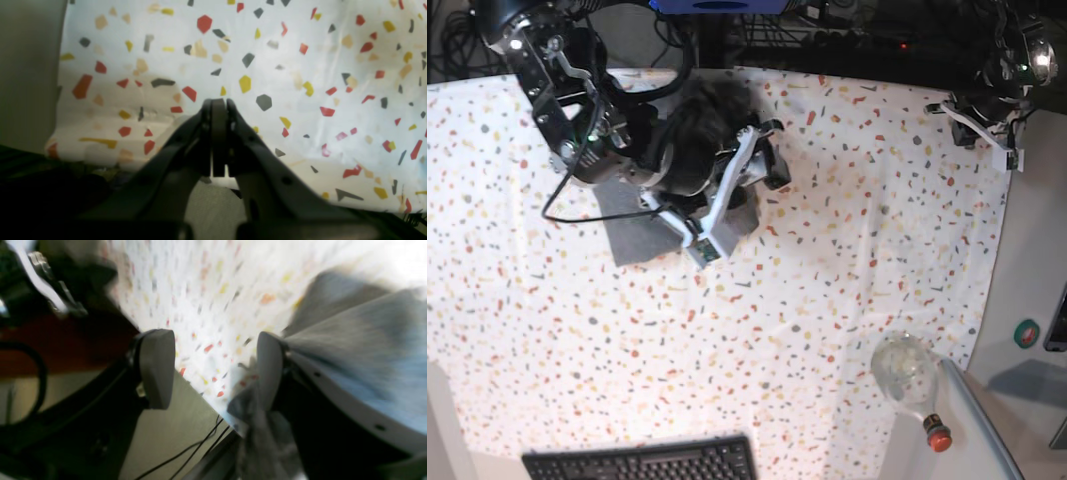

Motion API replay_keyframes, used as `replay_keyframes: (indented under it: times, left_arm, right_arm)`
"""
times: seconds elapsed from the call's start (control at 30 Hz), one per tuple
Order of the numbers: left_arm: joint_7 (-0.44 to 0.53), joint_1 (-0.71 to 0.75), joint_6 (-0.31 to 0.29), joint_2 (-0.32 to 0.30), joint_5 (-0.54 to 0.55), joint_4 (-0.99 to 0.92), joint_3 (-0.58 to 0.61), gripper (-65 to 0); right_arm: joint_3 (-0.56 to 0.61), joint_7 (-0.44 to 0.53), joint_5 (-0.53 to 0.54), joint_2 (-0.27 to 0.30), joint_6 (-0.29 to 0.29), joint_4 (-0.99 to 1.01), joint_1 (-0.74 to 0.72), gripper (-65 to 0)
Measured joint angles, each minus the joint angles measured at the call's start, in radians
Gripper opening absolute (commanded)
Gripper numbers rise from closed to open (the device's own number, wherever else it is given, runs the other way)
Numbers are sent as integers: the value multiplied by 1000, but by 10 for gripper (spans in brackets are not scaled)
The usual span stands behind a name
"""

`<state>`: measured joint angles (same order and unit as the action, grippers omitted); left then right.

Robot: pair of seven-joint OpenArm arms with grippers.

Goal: Layout the t-shirt on the table in an organized manner, then fold the t-shirt properly
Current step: 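Lift and flip the folded bundle over with the right gripper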

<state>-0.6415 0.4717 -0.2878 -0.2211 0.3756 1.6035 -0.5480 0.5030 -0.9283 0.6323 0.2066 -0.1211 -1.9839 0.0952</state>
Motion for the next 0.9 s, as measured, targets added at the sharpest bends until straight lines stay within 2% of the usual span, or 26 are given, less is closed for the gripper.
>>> replay_keyframes:
  times: [0.03,0.07,0.1,0.17,0.27,0.3,0.47,0.63,0.77,0.9]
  left_arm:
    - [0,2,-2,0,5,0,-23,-650]
    - [6,3,1,-1,3,-4,-47,-650]
    - [5,2,0,-5,2,-13,-69,-650]
    - [5,2,-9,-11,-5,-37,-112,-650]
    - [3,-4,-97,-12,-5,-79,-155,-650]
    - [2,-4,-113,-10,-5,-88,-159,-650]
    - [2,-3,-117,-2,-4,-105,-160,-650]
    - [5,-3,-117,0,-4,-105,-159,-650]
    - [5,-3,-117,-1,-3,-105,-159,-650]
    - [5,-4,-117,-1,-4,-105,-158,-650]
  right_arm:
    - [-27,-1,-1,18,-27,-5,12,-500]
    - [-56,3,-8,31,-41,3,23,-588]
    - [-90,23,-11,40,-44,23,34,-650]
    - [-153,106,-13,42,-46,77,52,-650]
    - [-205,176,-5,34,-47,171,65,-650]
    - [-205,183,-8,34,-46,211,63,-650]
    - [-204,178,-11,33,-48,339,32,-650]
    - [-47,185,-8,26,-47,338,-9,-650]
    - [23,181,-8,-32,-47,348,-47,-650]
    - [89,181,-10,-60,-47,348,-101,-650]
